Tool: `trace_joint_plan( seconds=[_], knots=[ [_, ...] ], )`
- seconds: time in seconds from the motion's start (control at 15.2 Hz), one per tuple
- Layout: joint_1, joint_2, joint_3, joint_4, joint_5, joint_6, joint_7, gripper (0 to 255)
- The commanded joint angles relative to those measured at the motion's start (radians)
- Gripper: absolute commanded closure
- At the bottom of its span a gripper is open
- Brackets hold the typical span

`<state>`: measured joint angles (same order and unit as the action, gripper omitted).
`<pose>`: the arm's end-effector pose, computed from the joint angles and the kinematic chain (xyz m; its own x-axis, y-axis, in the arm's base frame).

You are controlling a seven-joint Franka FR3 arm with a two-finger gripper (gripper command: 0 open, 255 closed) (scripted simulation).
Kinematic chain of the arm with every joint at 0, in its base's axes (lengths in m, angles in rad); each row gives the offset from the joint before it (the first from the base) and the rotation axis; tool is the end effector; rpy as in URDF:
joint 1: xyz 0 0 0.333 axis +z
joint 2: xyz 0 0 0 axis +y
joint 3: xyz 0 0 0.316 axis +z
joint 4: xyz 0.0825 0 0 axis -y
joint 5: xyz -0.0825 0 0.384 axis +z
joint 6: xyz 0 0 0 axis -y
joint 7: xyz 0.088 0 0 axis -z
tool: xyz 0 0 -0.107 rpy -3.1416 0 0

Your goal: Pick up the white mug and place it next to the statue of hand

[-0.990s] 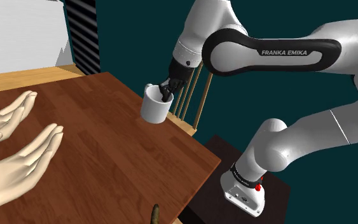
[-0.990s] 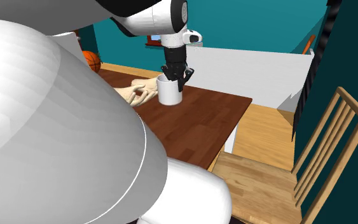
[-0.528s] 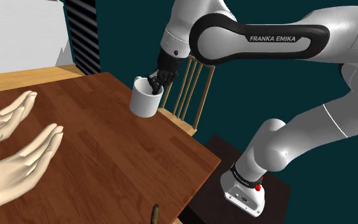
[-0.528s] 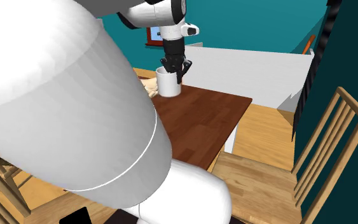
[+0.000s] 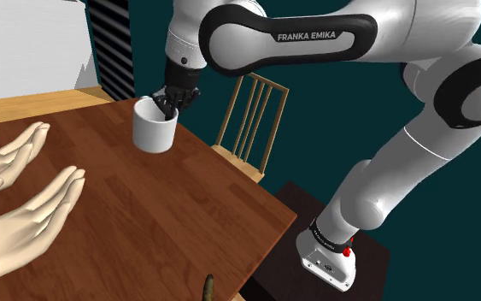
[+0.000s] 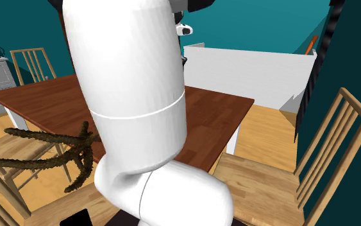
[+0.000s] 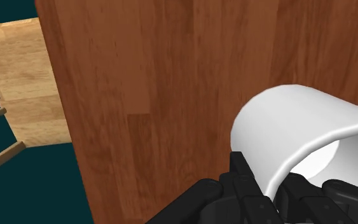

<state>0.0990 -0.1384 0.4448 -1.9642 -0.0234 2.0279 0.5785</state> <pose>0.4583 0.2879 0.5457 0.9792 -0.0273 0.2010 -0.0210 -0.9992 -0.0335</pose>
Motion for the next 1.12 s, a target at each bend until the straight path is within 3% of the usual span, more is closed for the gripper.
trace_joint_plan(
  seconds=[0.0, 0.46, 0.73, 0.86, 1.06],
  knots=[
    [0.002, 0.093, 0.024, 0.104, -0.048, -0.02, 0.043, 255],
    [0.088, 0.431, 0.053, 0.501, -0.228, -0.132, 0.161, 255],
    [0.194, 0.655, 0.034, 0.824, -0.321, -0.251, 0.187, 255],
    [0.272, 0.798, 0.013, 1.061, -0.365, -0.342, 0.177, 255],
    [0.254, 0.777, 0.013, 0.982, -0.358, -0.287, 0.187, 255]
  ],
)
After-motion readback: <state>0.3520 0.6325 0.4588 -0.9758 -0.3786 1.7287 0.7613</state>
